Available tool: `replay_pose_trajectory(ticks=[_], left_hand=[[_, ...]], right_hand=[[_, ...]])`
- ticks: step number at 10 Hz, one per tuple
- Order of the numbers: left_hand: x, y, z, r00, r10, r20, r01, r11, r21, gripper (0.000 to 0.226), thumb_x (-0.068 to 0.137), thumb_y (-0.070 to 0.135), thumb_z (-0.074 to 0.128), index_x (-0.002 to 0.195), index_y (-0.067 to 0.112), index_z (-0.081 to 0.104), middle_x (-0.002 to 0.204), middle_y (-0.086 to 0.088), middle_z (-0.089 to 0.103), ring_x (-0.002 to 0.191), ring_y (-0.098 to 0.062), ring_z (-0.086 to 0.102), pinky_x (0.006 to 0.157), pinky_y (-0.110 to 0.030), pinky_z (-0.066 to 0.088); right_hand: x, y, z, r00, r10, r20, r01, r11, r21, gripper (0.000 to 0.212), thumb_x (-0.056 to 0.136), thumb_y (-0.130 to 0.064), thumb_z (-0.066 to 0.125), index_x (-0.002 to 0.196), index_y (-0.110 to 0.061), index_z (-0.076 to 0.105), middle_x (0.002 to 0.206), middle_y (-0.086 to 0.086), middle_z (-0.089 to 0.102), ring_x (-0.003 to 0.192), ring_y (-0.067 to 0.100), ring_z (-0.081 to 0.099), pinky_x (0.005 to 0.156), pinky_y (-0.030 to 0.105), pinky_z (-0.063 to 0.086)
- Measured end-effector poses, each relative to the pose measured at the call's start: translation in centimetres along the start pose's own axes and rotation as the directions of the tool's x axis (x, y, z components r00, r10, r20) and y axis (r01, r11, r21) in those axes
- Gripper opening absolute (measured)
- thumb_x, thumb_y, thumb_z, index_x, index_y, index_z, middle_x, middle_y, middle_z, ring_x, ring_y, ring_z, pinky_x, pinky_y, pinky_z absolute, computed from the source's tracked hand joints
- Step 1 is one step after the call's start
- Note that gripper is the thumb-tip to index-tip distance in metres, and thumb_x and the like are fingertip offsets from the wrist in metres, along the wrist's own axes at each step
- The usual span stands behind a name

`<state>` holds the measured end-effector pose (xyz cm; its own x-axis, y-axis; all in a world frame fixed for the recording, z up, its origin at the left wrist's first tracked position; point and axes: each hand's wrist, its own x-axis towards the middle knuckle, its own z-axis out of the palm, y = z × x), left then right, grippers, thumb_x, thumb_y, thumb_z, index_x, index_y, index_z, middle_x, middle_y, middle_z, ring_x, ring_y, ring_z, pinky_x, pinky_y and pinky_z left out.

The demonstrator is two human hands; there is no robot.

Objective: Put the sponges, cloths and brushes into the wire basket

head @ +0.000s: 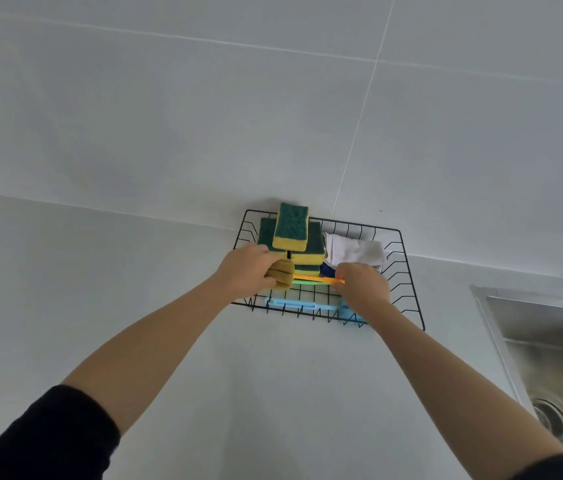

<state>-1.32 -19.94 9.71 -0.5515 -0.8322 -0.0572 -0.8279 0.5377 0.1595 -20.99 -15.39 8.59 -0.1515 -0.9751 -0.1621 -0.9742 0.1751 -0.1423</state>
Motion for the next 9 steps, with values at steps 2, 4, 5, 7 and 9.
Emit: replay_pose_trajectory(ticks=[2, 4, 5, 7, 9], left_hand=[[3.3, -0.6, 2.5, 0.996, -0.017, 0.088, 0.019, 1.0, -0.016, 0.041, 0.09, 0.025, 0.054, 0.129, 0.017, 0.048, 0.123, -0.005, 0.058, 0.112, -0.021, 0.053, 0.09, -0.032, 0.045], [5.1, -1.7, 5.6, 0.98, -0.07, 0.188, 0.058, 0.996, 0.07, 0.036, 0.089, 0.026, 0.055, 0.122, 0.011, 0.053, 0.118, -0.008, 0.061, 0.107, -0.023, 0.058, 0.088, -0.035, 0.05], [5.5, -1.8, 6.6, 0.972, -0.086, 0.218, 0.065, 0.993, 0.099, 0.036, 0.089, 0.025, 0.055, 0.123, 0.012, 0.051, 0.117, -0.009, 0.061, 0.107, -0.025, 0.059, 0.087, -0.036, 0.05], [5.9, -2.1, 7.6, 0.967, -0.09, 0.239, 0.057, 0.988, 0.144, 0.032, 0.088, 0.025, 0.055, 0.117, 0.01, 0.055, 0.115, -0.008, 0.062, 0.105, -0.024, 0.059, 0.084, -0.037, 0.051], [5.4, -2.4, 8.7, 0.969, -0.055, 0.242, 0.004, 0.978, 0.207, 0.038, 0.092, 0.03, 0.051, 0.124, 0.011, 0.047, 0.128, -0.008, 0.055, 0.113, -0.024, 0.054, 0.09, -0.037, 0.049]], right_hand=[[3.4, 0.7, 2.6, 0.997, 0.035, 0.072, -0.032, 0.999, -0.036, 0.022, 0.093, -0.01, 0.046, 0.108, -0.014, 0.062, 0.103, 0.009, 0.066, 0.092, 0.025, 0.063, 0.073, 0.031, 0.051], [5.6, 0.5, 5.3, 0.986, 0.013, 0.166, 0.002, 0.996, -0.089, 0.032, 0.086, 0.005, 0.044, 0.108, -0.011, 0.061, 0.105, 0.01, 0.064, 0.09, 0.029, 0.06, 0.068, 0.032, 0.044], [6.1, 0.4, 6.1, 0.978, -0.012, 0.207, 0.037, 0.992, -0.117, 0.032, 0.083, 0.01, 0.045, 0.105, -0.007, 0.06, 0.104, 0.012, 0.066, 0.094, 0.031, 0.061, 0.067, 0.032, 0.042], [6.3, 0.7, 7.2, 0.971, -0.052, 0.233, 0.094, 0.98, -0.175, 0.029, 0.087, 0.005, 0.044, 0.107, -0.009, 0.059, 0.106, 0.01, 0.065, 0.086, 0.028, 0.059, 0.066, 0.029, 0.04], [6.3, 0.7, 6.5, 0.969, -0.056, 0.24, 0.099, 0.981, -0.168, 0.031, 0.087, 0.007, 0.043, 0.11, -0.007, 0.057, 0.108, 0.01, 0.065, 0.097, 0.029, 0.062, 0.068, 0.03, 0.041]])
